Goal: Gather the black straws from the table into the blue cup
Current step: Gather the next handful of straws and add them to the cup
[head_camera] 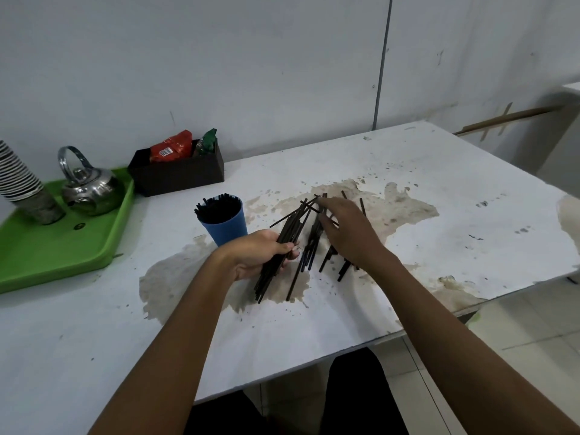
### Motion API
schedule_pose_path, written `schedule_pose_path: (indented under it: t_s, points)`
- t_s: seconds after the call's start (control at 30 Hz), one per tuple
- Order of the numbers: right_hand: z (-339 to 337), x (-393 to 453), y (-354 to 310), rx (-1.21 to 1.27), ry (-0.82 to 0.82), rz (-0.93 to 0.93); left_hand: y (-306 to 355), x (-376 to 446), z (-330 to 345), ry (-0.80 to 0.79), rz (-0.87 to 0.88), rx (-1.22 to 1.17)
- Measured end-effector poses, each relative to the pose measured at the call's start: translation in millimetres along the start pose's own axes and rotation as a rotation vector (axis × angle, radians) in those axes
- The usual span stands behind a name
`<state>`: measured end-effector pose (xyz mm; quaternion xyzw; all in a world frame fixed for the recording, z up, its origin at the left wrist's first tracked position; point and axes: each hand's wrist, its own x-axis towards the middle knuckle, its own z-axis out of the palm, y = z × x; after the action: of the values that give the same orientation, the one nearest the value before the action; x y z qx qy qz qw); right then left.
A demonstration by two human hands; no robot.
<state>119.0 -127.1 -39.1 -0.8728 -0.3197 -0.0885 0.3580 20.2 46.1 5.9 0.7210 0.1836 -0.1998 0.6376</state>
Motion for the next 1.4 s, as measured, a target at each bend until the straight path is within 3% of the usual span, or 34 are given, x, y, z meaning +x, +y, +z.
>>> schedule_pose_path:
  t_s: [0.2, 0.63, 0.9, 1.2, 1.4]
  points:
    - [8.0, 6.7, -14.5, 0.368, 0.117, 0.203, -4.6, -0.8, -4.7, 0.019, -0.029, 0.018]
    - [15.6, 7.0, -6.3, 0.212, 0.236, 0.256, -21.8, -11.3, -20.5, 0.04, -0.059, -0.004]
    - [17.0, 5.6, -26.7, 0.348, 0.274, 0.335, -19.6, -12.0, -11.6, 0.07, 0.261, -0.271]
    - [-2.8, 22.1, -61.9, 0.797, 0.079, 0.313, -9.4, 2.6, 11.6, 0.34, 0.547, -0.126]
    - [0.0, 22.2, -57.3, 0.639, 0.025, 0.265, -17.7, 7.7, 13.3, 0.376, 0.569, -0.115]
